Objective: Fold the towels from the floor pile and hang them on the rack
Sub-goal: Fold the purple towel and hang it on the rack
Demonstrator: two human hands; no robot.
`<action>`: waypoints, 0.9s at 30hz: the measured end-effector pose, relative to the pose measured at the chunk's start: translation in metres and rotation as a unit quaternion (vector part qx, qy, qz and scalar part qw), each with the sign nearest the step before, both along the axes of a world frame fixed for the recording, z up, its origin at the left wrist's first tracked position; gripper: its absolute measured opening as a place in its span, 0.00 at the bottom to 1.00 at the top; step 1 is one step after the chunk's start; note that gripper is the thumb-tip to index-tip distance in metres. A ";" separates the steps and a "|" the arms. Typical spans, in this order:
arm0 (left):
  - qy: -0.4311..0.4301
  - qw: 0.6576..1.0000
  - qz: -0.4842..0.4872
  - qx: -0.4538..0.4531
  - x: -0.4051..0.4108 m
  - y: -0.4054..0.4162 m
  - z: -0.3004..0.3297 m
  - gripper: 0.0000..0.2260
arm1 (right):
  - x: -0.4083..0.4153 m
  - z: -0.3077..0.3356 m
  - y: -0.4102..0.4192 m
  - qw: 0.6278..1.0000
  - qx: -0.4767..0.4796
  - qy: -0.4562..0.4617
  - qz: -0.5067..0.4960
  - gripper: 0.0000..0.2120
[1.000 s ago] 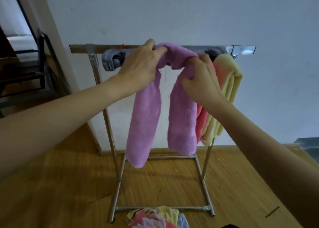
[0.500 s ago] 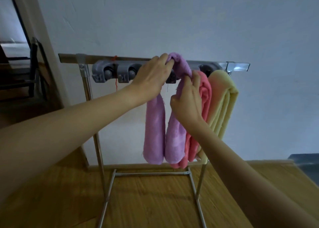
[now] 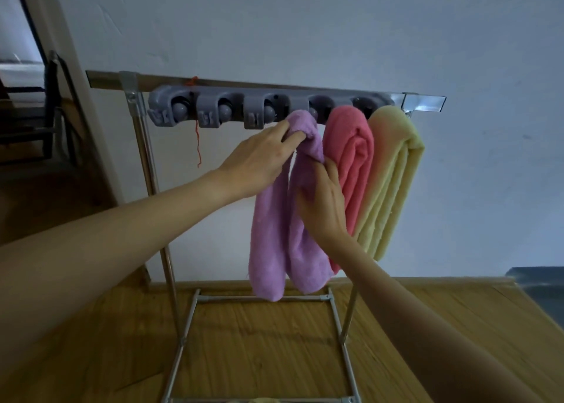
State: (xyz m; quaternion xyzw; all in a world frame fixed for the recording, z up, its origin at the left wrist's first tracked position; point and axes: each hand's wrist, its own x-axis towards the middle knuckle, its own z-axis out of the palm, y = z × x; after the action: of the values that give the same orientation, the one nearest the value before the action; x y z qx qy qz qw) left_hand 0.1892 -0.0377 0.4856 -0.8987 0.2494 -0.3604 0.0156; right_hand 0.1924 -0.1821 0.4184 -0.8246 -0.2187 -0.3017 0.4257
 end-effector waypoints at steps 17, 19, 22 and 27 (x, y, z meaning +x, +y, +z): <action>0.232 0.850 0.032 -0.471 0.015 0.008 -0.174 0.15 | 0.014 -0.061 0.005 0.996 -0.012 -0.042 -0.072 0.06; 0.240 0.846 0.047 -0.474 0.015 0.015 -0.184 0.10 | 0.011 -0.067 0.011 0.997 -0.017 -0.036 -0.072 0.07; 0.194 0.849 0.067 -0.487 0.006 0.032 -0.195 0.09 | 0.001 -0.071 0.024 0.998 -0.013 -0.035 -0.048 0.08; 0.119 0.856 0.085 -0.495 -0.010 0.064 -0.193 0.06 | -0.010 -0.069 0.042 0.999 0.036 0.018 0.014 0.06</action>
State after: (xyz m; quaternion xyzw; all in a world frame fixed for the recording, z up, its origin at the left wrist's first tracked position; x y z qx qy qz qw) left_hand 0.1793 0.0263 0.2926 -0.8415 -0.0394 -0.3234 -0.4310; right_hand 0.1824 -0.1405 0.3492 -0.8110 -0.2112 -0.2882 0.4633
